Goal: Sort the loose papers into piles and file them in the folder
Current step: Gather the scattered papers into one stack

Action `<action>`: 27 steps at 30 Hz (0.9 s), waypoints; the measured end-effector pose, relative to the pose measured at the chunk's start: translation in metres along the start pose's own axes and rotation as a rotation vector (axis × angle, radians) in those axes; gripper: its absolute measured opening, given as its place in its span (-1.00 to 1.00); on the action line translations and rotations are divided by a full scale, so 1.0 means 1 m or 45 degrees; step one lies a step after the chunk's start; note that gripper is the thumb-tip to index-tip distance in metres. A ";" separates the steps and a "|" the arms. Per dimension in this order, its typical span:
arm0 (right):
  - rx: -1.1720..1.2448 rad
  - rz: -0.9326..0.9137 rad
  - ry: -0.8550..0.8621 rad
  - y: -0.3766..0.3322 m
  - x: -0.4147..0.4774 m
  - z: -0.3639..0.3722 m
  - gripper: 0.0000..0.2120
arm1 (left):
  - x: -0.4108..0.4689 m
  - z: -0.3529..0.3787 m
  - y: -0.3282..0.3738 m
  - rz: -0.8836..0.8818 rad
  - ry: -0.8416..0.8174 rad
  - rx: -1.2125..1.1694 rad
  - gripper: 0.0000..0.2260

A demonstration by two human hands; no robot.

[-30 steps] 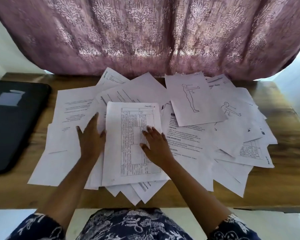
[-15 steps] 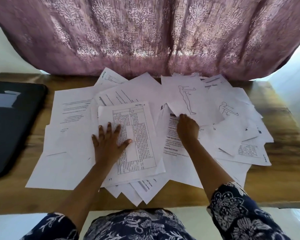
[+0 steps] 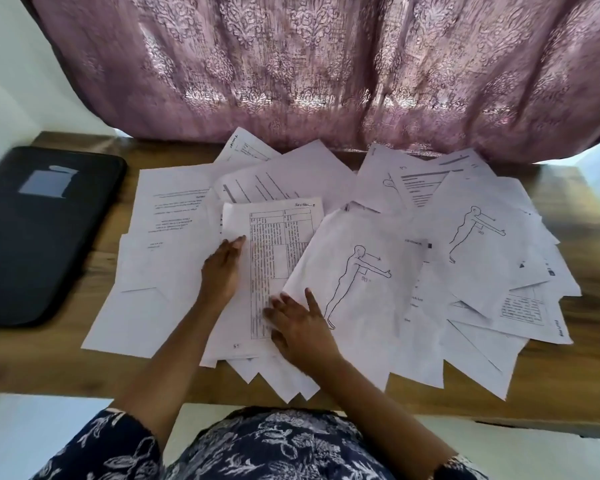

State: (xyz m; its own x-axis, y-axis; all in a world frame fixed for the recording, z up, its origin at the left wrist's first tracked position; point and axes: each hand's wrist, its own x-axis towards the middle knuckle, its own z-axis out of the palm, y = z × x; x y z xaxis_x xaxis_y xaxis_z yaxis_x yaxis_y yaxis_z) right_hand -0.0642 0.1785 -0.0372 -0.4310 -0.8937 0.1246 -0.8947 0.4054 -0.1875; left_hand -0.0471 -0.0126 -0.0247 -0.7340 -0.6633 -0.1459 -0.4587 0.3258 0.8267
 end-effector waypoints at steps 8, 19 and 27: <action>0.179 0.398 0.100 0.033 0.002 -0.014 -0.24 | 0.002 -0.029 -0.040 0.291 0.027 0.611 -0.32; 0.072 -0.090 -0.329 0.045 0.098 0.008 -0.29 | 0.000 -0.022 -0.039 0.245 -0.014 0.811 -0.20; 0.527 0.629 0.262 0.100 0.152 -0.025 -0.51 | 0.006 -0.025 -0.046 0.311 -0.080 0.911 -0.35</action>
State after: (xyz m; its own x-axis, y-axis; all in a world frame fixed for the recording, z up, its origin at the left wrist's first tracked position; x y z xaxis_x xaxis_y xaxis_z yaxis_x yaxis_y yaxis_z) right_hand -0.2222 0.0875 -0.0127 -0.8281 -0.5509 0.1032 -0.4857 0.6133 -0.6228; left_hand -0.0182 -0.0487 -0.0502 -0.8736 -0.4838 -0.0522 -0.4771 0.8303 0.2882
